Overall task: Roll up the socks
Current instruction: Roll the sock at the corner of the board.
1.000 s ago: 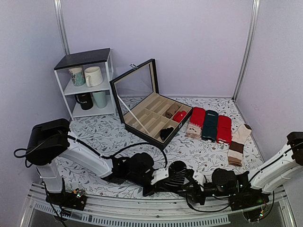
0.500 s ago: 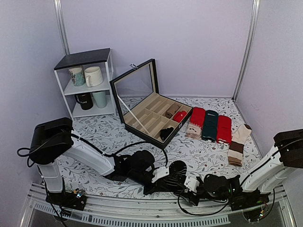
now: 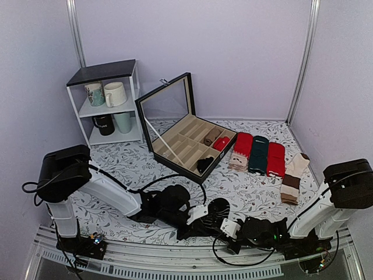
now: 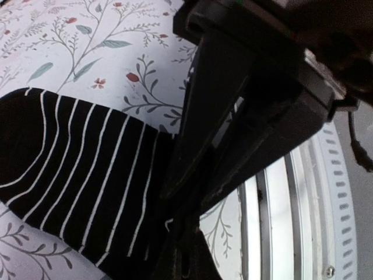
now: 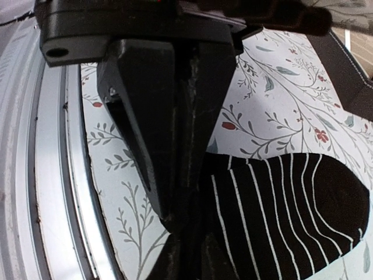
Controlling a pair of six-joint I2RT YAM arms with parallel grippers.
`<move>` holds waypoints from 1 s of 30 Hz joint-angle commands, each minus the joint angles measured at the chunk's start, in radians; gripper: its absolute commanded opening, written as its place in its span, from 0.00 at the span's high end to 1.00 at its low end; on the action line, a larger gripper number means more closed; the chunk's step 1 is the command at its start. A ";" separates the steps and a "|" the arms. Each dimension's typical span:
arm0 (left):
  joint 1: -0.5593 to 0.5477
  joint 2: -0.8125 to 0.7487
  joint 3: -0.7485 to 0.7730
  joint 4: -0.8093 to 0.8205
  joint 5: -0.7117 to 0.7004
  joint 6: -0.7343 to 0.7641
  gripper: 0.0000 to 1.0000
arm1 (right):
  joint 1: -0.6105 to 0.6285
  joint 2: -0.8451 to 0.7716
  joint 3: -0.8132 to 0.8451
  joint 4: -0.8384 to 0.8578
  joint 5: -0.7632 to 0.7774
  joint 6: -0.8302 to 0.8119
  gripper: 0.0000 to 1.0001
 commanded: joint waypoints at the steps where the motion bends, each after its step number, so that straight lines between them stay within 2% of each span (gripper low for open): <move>1: -0.005 0.089 -0.065 -0.257 -0.042 0.002 1.00 | -0.052 0.035 0.030 -0.095 -0.090 0.098 0.92; 3: -0.006 0.068 -0.080 -0.227 -0.084 0.001 0.97 | -0.069 0.030 0.017 -0.103 -0.137 0.155 0.95; 4: -0.007 0.021 -0.089 -0.209 -0.120 0.001 0.93 | -0.074 0.025 0.008 -0.104 -0.155 0.176 0.96; 7: -0.008 -0.083 -0.116 -0.143 -0.224 0.016 0.90 | -0.109 0.010 -0.019 -0.103 -0.248 0.243 0.97; 13: -0.068 -0.284 -0.188 0.028 -0.431 0.177 0.84 | -0.175 0.014 -0.051 -0.110 -0.402 0.390 0.97; 15: -0.089 -0.312 -0.204 0.066 -0.446 0.235 0.82 | -0.192 0.029 -0.061 -0.109 -0.432 0.445 0.97; 20: -0.158 -0.328 -0.264 0.158 -0.399 0.347 0.80 | -0.242 0.079 -0.061 -0.118 -0.543 0.557 0.97; 26: -0.200 -0.254 -0.254 0.188 -0.403 0.415 0.79 | -0.262 0.141 -0.053 -0.135 -0.600 0.634 0.97; 30: -0.217 -0.220 -0.272 0.293 -0.460 0.486 0.71 | -0.262 0.151 -0.054 -0.139 -0.609 0.641 0.97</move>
